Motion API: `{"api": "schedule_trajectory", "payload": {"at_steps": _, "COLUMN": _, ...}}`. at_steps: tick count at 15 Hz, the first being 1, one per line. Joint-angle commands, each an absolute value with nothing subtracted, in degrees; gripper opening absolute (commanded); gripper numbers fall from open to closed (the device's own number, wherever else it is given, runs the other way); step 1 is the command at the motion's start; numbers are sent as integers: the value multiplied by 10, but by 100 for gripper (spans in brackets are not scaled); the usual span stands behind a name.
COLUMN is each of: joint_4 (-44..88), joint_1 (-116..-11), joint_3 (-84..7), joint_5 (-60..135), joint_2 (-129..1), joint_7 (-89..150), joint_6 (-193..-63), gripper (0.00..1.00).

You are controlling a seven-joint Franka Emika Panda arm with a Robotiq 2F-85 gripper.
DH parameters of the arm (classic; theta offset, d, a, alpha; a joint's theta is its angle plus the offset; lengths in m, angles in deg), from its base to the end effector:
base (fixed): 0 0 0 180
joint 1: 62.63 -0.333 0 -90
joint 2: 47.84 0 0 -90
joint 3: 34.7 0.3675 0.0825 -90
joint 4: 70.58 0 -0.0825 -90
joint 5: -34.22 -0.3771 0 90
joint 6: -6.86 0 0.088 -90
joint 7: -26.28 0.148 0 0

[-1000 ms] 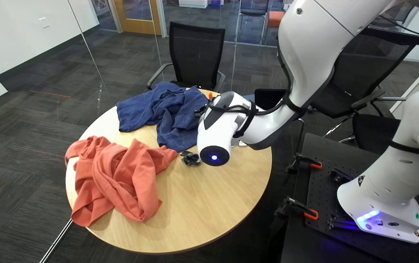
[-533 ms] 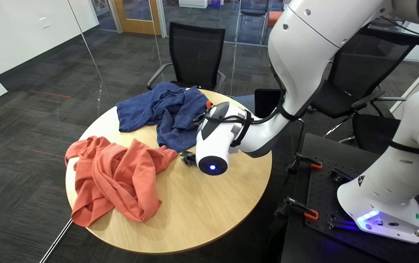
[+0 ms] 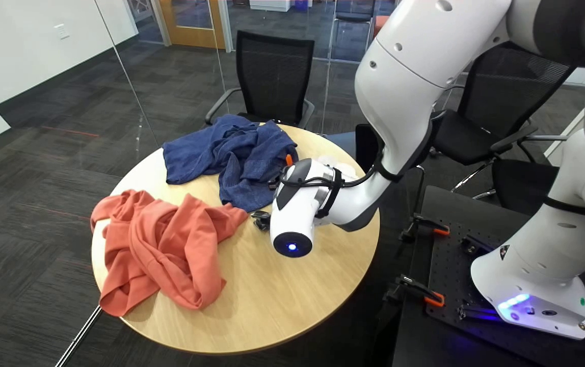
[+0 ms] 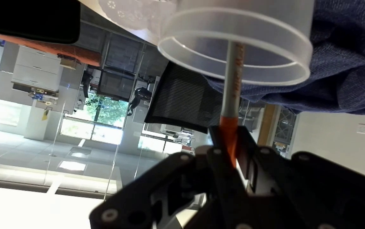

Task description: Put the orange pen inside the clear cup

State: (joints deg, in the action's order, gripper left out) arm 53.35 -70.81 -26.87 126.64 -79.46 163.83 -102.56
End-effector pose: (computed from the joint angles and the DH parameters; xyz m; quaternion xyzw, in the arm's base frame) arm 0.5605 0.0465 0.1700 0.7496 -0.3378 0.4354 0.3666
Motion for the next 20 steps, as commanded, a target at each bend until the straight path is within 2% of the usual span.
{"api": "schedule_trajectory", "payload": {"at_steps": 1, "joint_4": 507, "joint_1": -712, "joint_3": -266, "joint_5": 1266, "joint_2": -826, "joint_7": 1654, "joint_6": -1007, "gripper": 4}}
{"api": "schedule_trajectory", "payload": {"at_steps": 5, "joint_4": 495, "joint_1": -713, "joint_3": -265, "joint_5": 1261, "joint_2": -847, "joint_7": 1655, "joint_6": -1006, "gripper": 4}}
{"api": "schedule_trajectory", "payload": {"at_steps": 6, "joint_4": 494, "joint_1": -715, "joint_3": -265, "joint_5": 1259, "joint_2": -849, "joint_7": 1656, "joint_6": -1001, "gripper": 30}}
{"api": "schedule_trajectory", "payload": {"at_steps": 7, "joint_4": 495, "joint_1": -716, "joint_3": -265, "joint_5": 1257, "joint_2": -849, "joint_7": 1660, "joint_6": -996, "gripper": 41}}
{"api": "schedule_trajectory", "payload": {"at_steps": 15, "joint_4": 544, "joint_1": -726, "joint_3": -256, "joint_5": 1245, "joint_2": -796, "joint_7": 1742, "joint_6": -948, "gripper": 99}}
{"api": "schedule_trajectory", "payload": {"at_steps": 20, "joint_4": 586, "joint_1": -728, "joint_3": -249, "joint_5": 1239, "joint_2": -734, "joint_7": 1773, "joint_6": -927, "gripper": 100}}
